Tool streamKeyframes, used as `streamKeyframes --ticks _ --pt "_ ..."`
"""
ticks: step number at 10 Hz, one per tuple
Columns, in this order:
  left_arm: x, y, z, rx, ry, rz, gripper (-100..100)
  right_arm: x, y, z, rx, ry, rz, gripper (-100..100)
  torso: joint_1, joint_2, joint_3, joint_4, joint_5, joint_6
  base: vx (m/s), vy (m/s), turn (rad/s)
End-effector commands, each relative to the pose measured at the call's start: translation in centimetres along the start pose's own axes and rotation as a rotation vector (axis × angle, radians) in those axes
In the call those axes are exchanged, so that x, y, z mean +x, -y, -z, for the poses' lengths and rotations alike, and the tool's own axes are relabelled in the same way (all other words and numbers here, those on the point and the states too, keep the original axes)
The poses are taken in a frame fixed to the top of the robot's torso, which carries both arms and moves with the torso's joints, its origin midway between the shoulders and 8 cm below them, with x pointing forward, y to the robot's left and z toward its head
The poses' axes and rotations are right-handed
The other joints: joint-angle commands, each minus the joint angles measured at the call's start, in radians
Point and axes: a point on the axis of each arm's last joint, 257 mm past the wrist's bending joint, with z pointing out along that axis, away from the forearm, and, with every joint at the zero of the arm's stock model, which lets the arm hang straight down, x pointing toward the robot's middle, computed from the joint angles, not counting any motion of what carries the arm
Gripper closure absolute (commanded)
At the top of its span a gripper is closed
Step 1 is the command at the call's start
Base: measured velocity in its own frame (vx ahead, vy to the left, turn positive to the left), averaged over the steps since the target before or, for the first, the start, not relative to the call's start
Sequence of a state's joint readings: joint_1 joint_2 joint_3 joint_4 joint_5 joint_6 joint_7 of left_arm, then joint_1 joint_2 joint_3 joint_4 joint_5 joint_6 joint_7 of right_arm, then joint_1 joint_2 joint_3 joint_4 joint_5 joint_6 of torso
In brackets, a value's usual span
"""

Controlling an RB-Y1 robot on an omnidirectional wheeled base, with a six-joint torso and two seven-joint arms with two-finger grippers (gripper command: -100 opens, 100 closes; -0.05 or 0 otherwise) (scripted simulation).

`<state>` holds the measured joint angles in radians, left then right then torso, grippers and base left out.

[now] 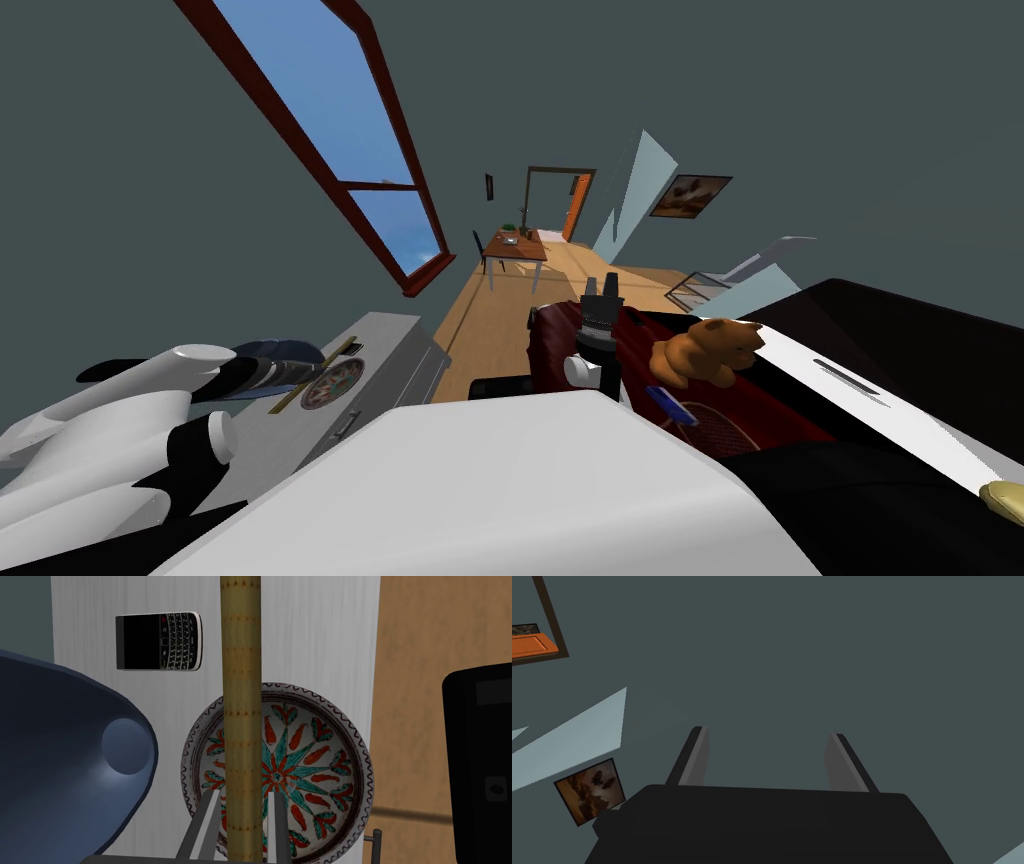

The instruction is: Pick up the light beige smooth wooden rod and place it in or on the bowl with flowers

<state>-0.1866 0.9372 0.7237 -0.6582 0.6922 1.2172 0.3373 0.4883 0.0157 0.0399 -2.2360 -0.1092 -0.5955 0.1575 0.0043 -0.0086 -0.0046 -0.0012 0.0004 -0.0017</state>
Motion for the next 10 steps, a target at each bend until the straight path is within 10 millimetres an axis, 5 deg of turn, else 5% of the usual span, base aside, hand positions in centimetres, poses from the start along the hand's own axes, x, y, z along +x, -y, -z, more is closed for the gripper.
streamKeyframes --ticks 1,5,6,7,10 --pt "0.0 0.0 0.0 0.000 0.000 0.000 -100 0.0 0.0 0.0 0.000 0.000 0.000 0 0.000 0.000 0.000 0.000 0.000 0.000 0.009 0.002 -0.002" --pt "0.0 0.0 0.0 0.000 0.000 0.000 -100 0.0 0.0 0.0 0.000 0.000 0.000 0 0.000 0.004 0.003 0.001 0.000 0.000 0.000 0.000 0.000" --pt "0.0 0.0 0.0 0.000 0.000 0.000 0 0.0 0.0 0.0 0.000 0.000 0.000 0 0.000 0.004 0.003 0.001 0.000 0.000 0.000 0.000 0.000" --pt "0.5 0.9 1.6 0.006 0.000 0.013 -100 0.0 0.0 0.0 0.000 0.000 0.000 0 0.000 0.004 0.003 0.001 0.000 0.000 -0.042 0.000 -0.101" --pt "1.4 2.3 4.2 0.015 0.002 0.034 -100 0.0 0.0 0.0 0.000 0.000 0.000 0 -0.001 0.010 0.006 0.002 0.000 0.000 -0.078 -0.012 -0.088"
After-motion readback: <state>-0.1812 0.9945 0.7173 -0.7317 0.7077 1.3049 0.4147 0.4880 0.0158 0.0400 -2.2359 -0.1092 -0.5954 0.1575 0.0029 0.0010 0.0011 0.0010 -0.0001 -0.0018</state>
